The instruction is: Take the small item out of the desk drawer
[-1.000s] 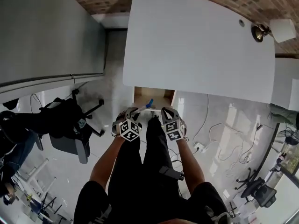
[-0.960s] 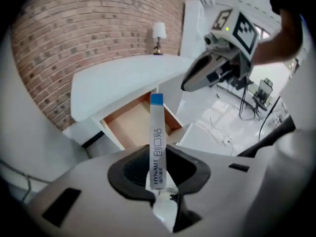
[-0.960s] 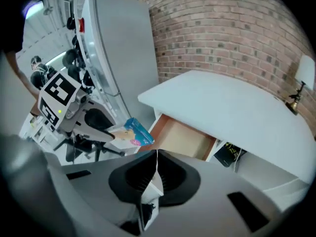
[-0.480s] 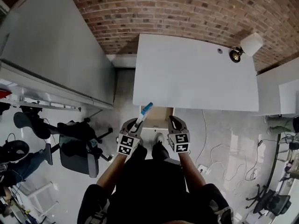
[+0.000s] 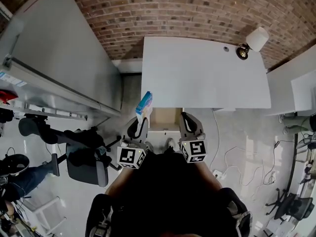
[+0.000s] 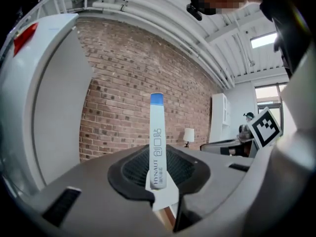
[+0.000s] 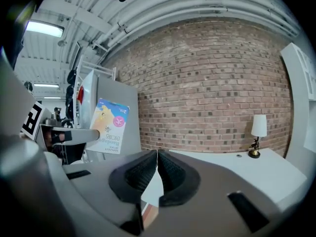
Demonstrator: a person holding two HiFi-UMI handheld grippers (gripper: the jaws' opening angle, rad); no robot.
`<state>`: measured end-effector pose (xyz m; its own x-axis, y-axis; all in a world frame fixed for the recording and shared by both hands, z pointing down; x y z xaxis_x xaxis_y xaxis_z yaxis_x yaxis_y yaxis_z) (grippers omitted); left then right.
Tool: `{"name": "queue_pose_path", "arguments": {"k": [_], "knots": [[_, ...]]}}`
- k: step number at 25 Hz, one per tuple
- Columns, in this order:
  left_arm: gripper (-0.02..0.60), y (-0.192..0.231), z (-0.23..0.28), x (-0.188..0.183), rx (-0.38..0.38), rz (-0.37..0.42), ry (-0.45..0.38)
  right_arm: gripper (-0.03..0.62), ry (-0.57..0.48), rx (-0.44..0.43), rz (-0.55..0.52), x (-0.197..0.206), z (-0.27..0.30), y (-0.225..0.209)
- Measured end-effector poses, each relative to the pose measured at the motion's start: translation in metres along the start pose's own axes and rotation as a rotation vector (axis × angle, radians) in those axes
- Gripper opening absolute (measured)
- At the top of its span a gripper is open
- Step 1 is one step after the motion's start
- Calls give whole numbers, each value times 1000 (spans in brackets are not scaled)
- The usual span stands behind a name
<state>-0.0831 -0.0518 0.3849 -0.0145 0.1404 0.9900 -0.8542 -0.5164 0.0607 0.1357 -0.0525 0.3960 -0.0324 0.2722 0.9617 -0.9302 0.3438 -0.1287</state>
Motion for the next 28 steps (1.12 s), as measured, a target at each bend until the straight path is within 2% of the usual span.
{"name": "queue_pose_path", "arguments": {"k": [3, 8, 28], "knots": [[89, -4, -10, -4, 7, 2, -24, 29, -32, -1, 14, -4, -13, 13], [89, -8, -10, 1, 27, -22, -11, 29, -63, -11, 23, -6, -22, 22], [89, -17, -11, 7, 66, -49, -11, 26, -71, -19, 31, -8, -30, 25]]}}
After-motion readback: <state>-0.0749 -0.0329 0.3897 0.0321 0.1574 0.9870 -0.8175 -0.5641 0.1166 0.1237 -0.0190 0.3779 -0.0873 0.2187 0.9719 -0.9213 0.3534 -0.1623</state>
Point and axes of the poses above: the fingertips, and each gripper's own axes: z forward along the fingers, y to its left, x out of its underside, the point moved 7 cm from there along -z, backward along the fingers, and after that the axes turned 4 degrees about z, right-handed, at the moved point
